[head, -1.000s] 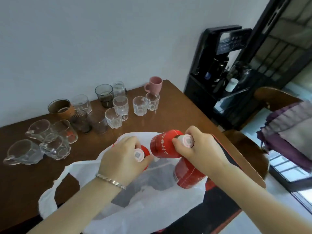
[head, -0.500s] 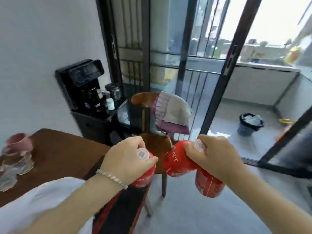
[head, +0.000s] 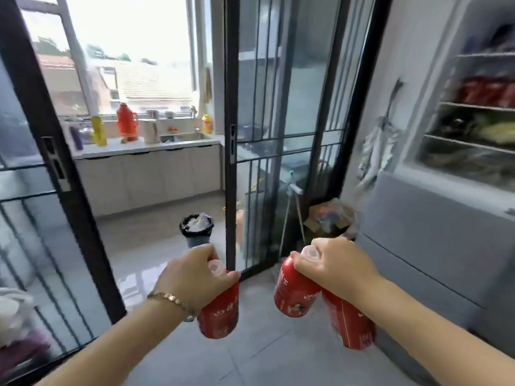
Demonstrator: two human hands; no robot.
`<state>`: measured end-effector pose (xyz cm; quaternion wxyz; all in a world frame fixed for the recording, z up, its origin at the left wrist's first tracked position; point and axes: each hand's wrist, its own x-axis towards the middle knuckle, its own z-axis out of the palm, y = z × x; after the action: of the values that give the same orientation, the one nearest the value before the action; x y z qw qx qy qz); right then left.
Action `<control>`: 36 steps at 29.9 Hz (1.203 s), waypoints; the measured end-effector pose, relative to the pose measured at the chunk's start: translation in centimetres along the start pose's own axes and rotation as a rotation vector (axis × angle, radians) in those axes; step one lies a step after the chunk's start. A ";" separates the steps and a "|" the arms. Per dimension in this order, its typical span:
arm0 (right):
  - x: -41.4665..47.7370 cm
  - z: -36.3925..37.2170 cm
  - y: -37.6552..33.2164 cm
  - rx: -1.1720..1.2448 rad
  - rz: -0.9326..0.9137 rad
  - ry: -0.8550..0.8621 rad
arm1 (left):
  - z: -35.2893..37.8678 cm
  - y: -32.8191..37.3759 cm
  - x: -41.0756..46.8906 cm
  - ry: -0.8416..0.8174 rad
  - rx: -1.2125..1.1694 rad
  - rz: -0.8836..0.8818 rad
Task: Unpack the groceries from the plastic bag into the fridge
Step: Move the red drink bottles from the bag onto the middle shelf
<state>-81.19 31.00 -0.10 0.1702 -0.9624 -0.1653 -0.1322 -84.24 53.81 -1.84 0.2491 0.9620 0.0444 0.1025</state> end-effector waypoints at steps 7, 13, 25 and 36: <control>8.6 -4.9 14.5 -0.084 0.343 0.163 | 6.7 12.7 17.6 -0.097 -0.015 0.339; 17.4 -10.7 25.1 -0.136 0.535 0.391 | 10.3 26.3 33.3 -0.104 -0.119 0.657; 28.9 -23.9 45.5 -0.212 0.721 0.787 | 18.9 54.6 51.4 0.016 -0.402 1.013; 40.6 -36.2 66.4 -0.428 0.738 0.839 | 25.6 76.6 65.2 0.102 -0.454 1.018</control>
<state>-27.30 -30.32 26.54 0.0580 -0.8348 0.2914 -0.4635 -12.42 -16.12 25.12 0.3666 0.7782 -0.4368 0.2631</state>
